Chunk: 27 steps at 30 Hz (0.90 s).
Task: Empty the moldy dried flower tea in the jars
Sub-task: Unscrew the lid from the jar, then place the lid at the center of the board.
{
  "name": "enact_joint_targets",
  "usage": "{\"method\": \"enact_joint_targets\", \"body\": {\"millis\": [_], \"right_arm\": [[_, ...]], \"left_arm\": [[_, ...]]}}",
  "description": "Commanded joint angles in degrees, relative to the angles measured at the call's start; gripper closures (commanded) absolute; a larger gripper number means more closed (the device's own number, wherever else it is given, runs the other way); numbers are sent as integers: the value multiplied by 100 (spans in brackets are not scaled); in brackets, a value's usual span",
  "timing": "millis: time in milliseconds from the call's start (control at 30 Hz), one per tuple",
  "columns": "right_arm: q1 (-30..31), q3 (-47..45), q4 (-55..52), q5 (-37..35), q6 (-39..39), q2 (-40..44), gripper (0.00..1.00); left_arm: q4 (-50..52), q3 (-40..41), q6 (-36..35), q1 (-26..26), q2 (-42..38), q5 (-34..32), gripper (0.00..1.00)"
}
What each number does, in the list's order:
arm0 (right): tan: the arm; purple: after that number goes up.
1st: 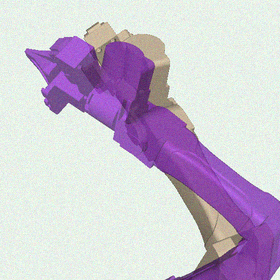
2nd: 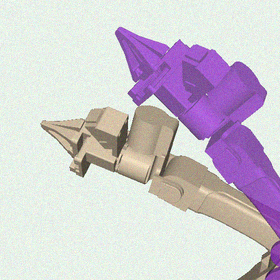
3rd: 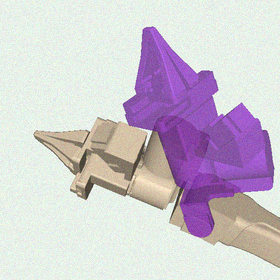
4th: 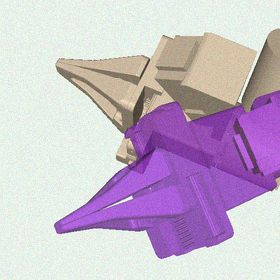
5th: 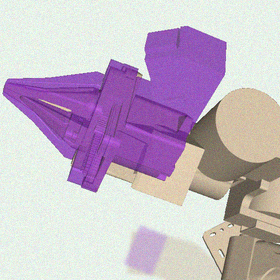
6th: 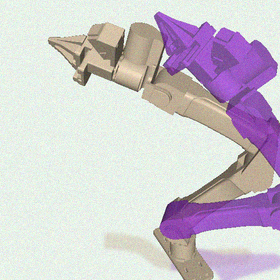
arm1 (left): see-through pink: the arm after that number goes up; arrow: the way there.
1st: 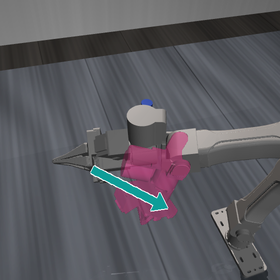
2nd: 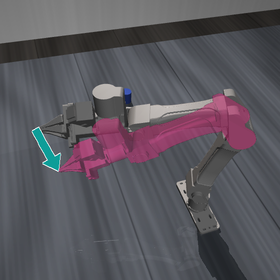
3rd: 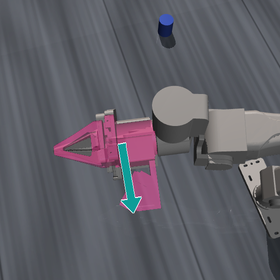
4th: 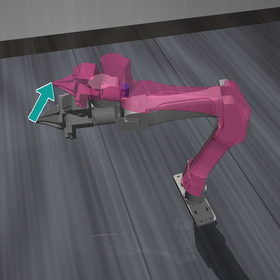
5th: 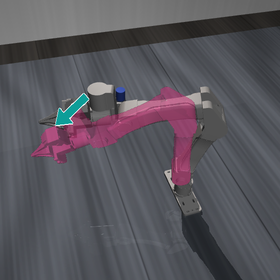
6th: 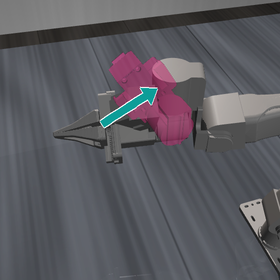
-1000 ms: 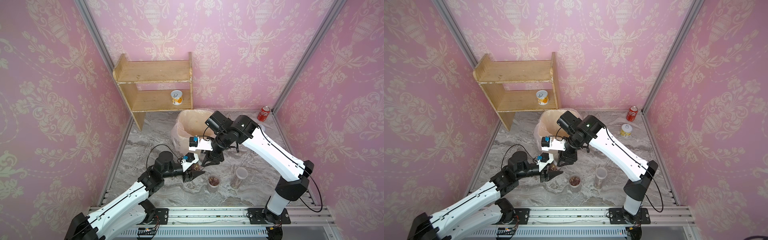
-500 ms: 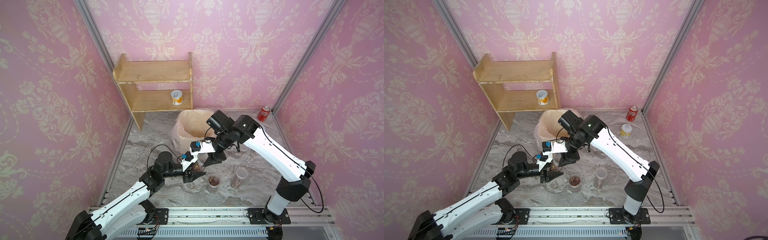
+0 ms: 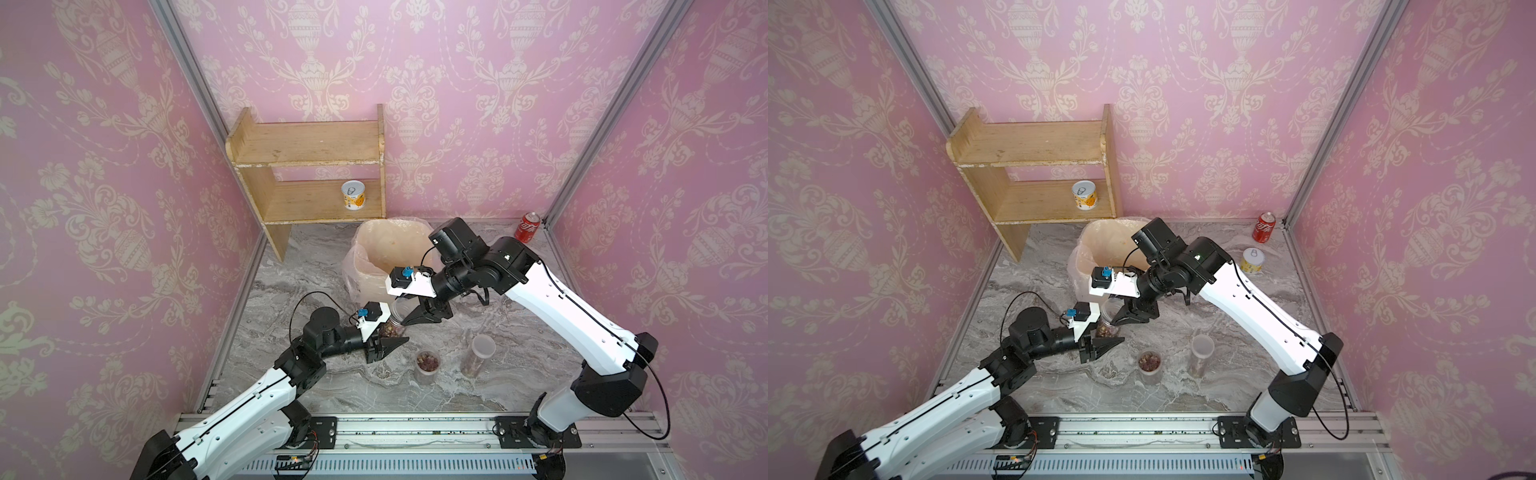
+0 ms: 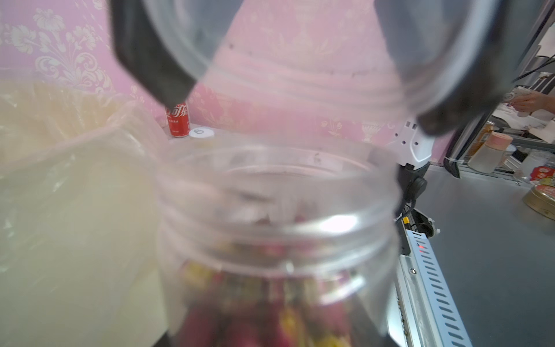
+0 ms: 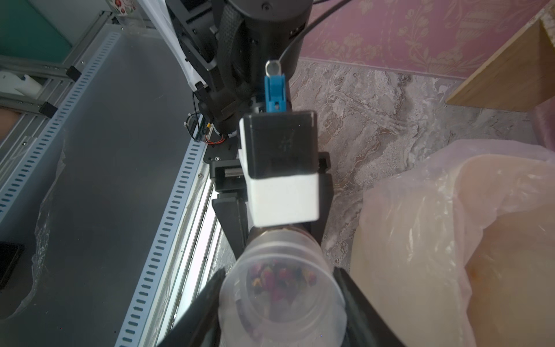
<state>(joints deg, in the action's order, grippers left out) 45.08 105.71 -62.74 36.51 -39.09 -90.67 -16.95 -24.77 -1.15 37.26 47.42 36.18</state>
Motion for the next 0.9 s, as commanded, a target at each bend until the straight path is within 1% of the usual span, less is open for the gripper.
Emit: {"method": "enact_joint_targets", "body": {"millis": [0,100,167,233,333,467,567,667,733,867], "right_arm": [[-95,-171,571,551,649,276,57],[-106,-332,773,541,842,404,57],[-107,-492,920,269,1033,494,57],[-106,-763,1122,-176,1332,581,57],[-113,-1166,1359,-709,1703,677,55],[7,-1568,1552,-1097,1976,681,55],[239,-1826,1735,-1488,2013,605,53],[542,-1970,1872,-1831,1994,415,52],[693,-2009,1959,-1928,2046,229,51],[928,-2064,2197,-2075,2199,-238,51]], "left_arm": [[55,45,-91,-18,-86,-462,96],[164,33,-147,-17,-118,-693,97],[232,34,-158,-17,-208,-1003,98],[364,32,-145,-21,-406,-1536,100],[661,17,-212,-21,-840,-2379,100],[1409,-235,-418,-49,-1353,-3204,100],[1887,-494,-575,-130,-1579,-3493,100],[2273,-802,-688,-325,-1682,-3688,99],[2484,-1001,-772,-542,-1693,-3715,99],[2801,-1356,-924,-1175,-1658,-3610,98]]}}
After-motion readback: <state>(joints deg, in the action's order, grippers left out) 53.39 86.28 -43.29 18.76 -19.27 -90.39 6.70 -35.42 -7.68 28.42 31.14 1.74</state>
